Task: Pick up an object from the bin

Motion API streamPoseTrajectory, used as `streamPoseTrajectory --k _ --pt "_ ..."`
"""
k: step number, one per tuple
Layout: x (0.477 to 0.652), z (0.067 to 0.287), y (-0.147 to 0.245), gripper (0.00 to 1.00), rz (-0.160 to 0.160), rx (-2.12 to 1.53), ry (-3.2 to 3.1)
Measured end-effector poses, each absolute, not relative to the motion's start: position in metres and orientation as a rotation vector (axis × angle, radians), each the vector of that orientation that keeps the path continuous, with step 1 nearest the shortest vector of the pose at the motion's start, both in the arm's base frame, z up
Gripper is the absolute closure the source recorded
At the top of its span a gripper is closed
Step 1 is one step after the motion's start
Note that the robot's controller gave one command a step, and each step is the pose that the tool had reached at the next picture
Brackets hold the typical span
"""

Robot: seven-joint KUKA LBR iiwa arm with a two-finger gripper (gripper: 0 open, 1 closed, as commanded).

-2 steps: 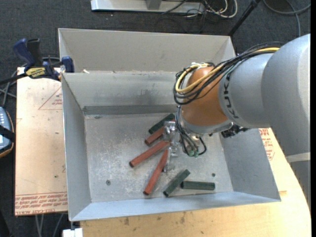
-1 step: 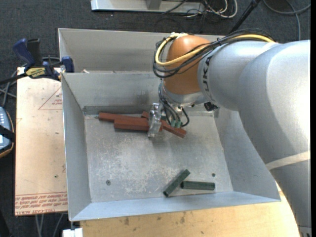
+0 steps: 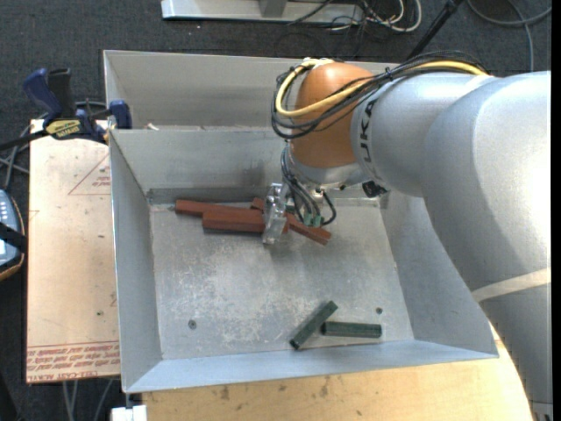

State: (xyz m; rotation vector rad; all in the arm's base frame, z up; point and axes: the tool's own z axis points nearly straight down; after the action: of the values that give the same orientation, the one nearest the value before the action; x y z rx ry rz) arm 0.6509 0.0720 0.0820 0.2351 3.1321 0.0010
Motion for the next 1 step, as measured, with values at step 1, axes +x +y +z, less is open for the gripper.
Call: streamPoseTrajectory --k 1 --pt "0.6458 0.134 0.0853 1.0 -0.001 0.27 3.134"
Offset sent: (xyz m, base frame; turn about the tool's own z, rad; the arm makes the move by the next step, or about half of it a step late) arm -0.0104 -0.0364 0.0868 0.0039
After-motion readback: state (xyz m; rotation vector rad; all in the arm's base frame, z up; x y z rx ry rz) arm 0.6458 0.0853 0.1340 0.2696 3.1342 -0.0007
